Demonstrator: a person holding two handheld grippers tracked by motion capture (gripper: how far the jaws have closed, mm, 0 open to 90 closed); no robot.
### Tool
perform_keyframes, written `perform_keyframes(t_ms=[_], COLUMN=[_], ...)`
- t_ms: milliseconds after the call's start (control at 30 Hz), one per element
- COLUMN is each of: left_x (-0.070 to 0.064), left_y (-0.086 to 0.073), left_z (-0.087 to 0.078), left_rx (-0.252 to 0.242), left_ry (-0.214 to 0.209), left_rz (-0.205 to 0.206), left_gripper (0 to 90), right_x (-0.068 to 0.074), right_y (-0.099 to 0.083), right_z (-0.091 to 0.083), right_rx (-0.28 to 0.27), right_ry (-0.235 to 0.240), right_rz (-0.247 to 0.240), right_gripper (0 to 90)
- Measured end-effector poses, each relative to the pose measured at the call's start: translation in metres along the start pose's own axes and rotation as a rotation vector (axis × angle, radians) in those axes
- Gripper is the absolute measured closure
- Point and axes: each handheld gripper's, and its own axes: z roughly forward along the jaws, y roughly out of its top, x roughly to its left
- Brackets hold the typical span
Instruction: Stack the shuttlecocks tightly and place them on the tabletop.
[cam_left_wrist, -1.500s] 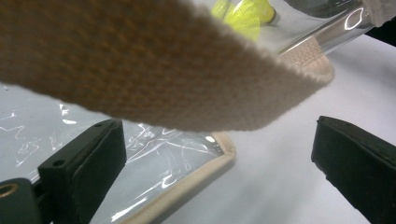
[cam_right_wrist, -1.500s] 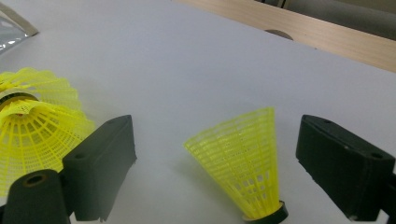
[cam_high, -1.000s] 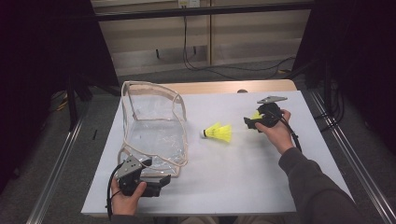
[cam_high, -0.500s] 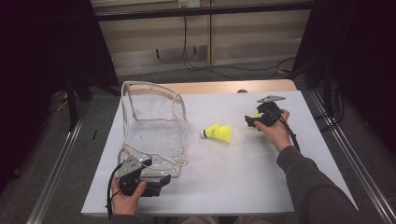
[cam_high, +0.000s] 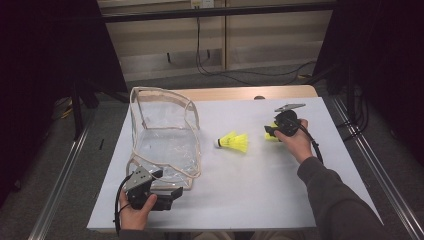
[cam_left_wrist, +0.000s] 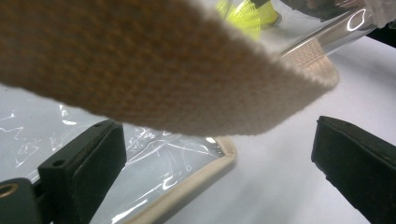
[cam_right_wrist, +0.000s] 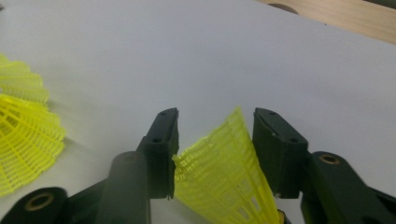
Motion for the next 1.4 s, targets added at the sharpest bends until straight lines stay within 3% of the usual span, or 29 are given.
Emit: perform_keyframes(t_ms=[467, 1033, 1400], left_x=[0.0, 0.0, -0.001], left_y=[0.0, 0.0, 0.0], left_z=[0.0, 0.0, 0.0], left_rx=[0.001, 0.001, 0.001], left_ry=[0.0, 0.003, 0.006], left_rz=[0.001, 0.0, -0.001], left_gripper=[3.0, 3.1, 3.1], right_x=[0.003, 0.025, 0.041], right_y=[-0.001, -0.001, -0.011], right_z=[-0.013, -0.04, -0.053], right_rx=[-0.02, -0.086, -0.111], right_ry=[0.027, 0.152, 0.218], right_rz=[-0.053, -0.092, -0.083], right_gripper=[82.8, 86.3, 86.8])
